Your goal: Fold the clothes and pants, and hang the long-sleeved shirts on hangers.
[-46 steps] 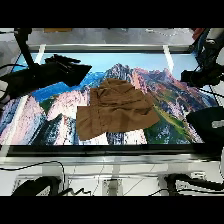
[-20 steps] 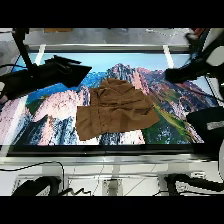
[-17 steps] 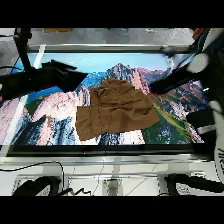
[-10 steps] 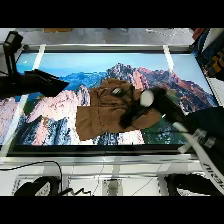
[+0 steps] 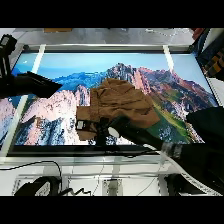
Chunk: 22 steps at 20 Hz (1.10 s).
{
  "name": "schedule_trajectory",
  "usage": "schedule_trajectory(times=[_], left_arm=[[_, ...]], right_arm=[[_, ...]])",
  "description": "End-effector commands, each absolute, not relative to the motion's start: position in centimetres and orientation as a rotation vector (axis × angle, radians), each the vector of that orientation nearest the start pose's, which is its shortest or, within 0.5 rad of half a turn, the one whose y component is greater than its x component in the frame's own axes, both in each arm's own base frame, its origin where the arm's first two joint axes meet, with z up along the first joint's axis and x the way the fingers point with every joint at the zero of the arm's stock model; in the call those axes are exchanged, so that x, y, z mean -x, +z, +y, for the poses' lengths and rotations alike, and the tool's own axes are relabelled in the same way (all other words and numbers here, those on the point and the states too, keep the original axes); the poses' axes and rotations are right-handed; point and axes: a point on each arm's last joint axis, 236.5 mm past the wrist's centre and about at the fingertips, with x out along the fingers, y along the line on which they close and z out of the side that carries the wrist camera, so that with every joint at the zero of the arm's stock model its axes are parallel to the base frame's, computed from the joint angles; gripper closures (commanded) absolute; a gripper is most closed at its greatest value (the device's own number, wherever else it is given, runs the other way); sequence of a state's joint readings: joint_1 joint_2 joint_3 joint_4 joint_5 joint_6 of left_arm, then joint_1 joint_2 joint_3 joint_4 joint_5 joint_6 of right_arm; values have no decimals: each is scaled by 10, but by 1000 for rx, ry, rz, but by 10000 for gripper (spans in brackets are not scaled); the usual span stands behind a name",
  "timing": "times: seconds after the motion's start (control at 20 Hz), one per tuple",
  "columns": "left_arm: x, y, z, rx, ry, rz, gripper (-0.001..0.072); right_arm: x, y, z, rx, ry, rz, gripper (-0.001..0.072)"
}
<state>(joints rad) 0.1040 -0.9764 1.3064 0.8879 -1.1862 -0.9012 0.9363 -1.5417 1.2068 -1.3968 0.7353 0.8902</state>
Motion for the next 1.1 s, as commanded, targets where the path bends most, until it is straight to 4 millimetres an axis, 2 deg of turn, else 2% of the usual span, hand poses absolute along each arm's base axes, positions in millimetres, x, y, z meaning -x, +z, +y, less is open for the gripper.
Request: schedule_trajectory(times=[0.0,0.3,0.65,0.9,1.05], left_arm=[[-371,225,-98,-83,-610,616,143],[-371,225,-98,-83,-611,616,143],[-371,225,-98,-83,-611,616,143],[-371,225,-98,-83,-611,616,143],[-371,225,-98,-82,-611,615,143]], right_arm=[[-272,-65,424,1025,1264,601,294],[-279,-89,427,1062,1261,590,294],[-288,-99,424,1130,1248,561,304],[-293,-101,420,1178,1242,545,650],[-293,-95,421,1163,1234,542,671]])
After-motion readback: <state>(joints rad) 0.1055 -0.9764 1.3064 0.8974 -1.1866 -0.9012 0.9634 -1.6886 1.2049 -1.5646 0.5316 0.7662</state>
